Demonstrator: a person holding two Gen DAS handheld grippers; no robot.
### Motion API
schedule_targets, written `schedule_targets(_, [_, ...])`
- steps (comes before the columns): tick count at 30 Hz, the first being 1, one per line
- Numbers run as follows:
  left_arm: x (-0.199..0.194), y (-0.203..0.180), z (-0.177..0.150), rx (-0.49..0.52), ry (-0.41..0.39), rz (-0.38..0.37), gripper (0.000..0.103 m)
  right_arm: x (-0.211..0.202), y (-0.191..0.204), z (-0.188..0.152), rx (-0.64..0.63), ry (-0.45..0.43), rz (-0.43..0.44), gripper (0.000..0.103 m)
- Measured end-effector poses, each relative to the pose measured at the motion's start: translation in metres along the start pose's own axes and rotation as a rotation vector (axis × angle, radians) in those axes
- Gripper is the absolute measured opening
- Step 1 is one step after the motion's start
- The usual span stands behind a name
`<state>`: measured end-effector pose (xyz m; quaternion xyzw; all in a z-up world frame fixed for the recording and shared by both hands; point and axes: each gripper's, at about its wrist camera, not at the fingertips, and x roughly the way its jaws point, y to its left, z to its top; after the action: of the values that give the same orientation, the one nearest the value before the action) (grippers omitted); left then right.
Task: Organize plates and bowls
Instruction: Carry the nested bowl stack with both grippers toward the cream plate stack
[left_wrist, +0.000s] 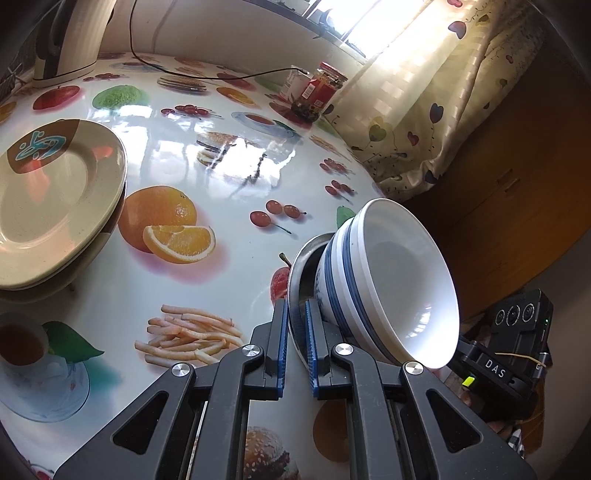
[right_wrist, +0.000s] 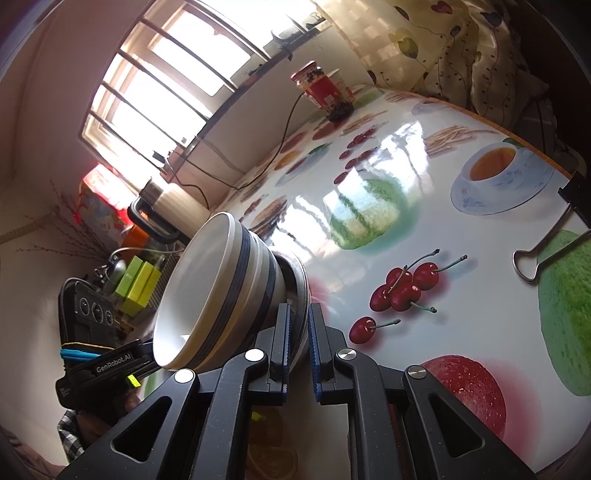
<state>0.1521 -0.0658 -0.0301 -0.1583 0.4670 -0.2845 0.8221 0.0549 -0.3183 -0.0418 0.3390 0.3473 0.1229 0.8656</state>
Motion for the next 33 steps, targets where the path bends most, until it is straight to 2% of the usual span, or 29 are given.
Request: schedule_targets(33, [-0.038,0.006,0.013,-0.030,-0.069,0.065,0.009,0.022,0.038,0.024,-0.049,0.034,0.037,0.010])
